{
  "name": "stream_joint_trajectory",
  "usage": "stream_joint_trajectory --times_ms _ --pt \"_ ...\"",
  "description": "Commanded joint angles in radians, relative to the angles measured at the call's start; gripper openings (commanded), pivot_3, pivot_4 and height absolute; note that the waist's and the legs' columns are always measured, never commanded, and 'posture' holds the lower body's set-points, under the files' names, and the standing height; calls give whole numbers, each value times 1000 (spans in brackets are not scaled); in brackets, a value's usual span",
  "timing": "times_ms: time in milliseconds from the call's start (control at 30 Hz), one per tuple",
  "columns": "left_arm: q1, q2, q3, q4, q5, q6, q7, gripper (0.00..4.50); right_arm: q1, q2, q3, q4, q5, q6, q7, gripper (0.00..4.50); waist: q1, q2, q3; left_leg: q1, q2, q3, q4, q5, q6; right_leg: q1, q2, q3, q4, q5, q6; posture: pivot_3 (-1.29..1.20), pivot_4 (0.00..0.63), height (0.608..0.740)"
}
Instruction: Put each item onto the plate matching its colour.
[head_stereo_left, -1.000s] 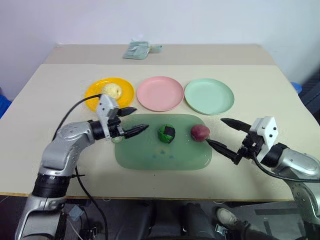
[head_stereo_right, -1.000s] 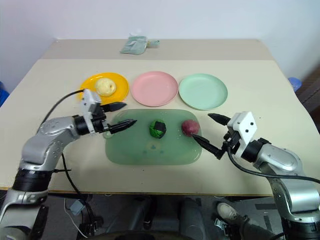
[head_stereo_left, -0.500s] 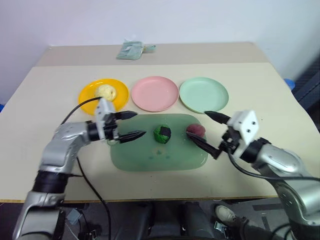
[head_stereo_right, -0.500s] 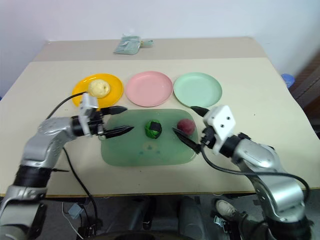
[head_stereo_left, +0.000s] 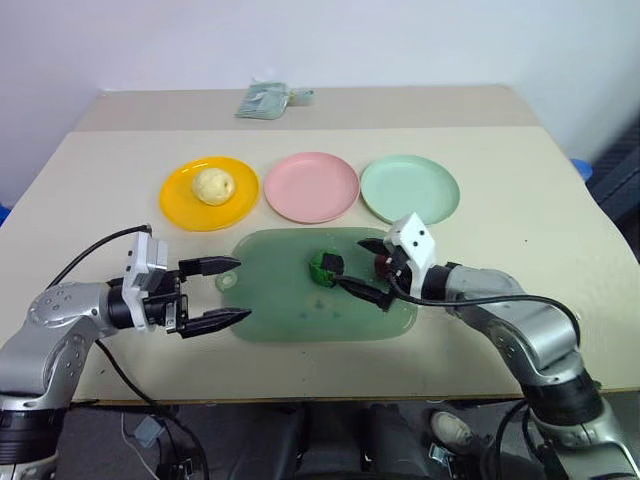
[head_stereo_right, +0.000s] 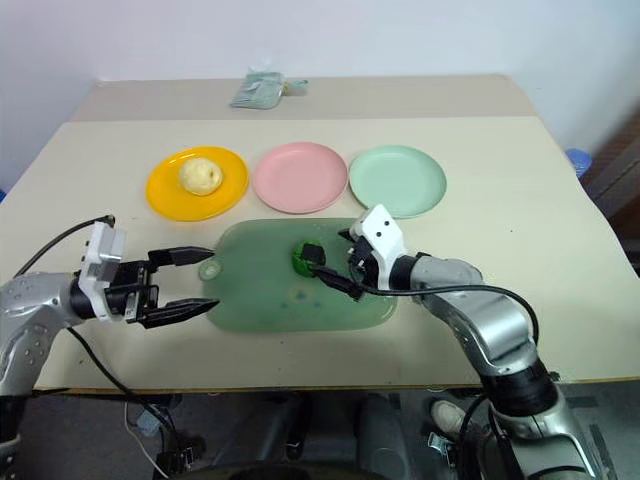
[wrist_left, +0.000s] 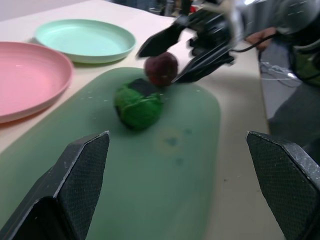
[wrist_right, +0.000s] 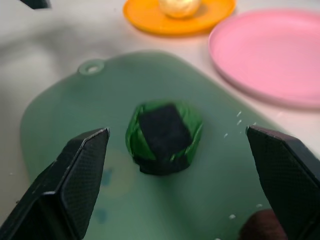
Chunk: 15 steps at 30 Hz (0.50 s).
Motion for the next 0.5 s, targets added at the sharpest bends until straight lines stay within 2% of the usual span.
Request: stream_joint_trajectory --times_ms 33,500 --pt "30 15 48 -70 -26 6 26 4456 -60 31 7 39 9 13 34 4500 0 0 0 0 0 0 0 0 0 0 0 0 0 0 0 0 150 740" --pt "107 -24 56 -147 -7 -30 119 4456 -149 104 74 202 -30 36 112 4500 2 0 0 0 0 0 -1 0 0 0 0 0 0 0 0 0 150 740"
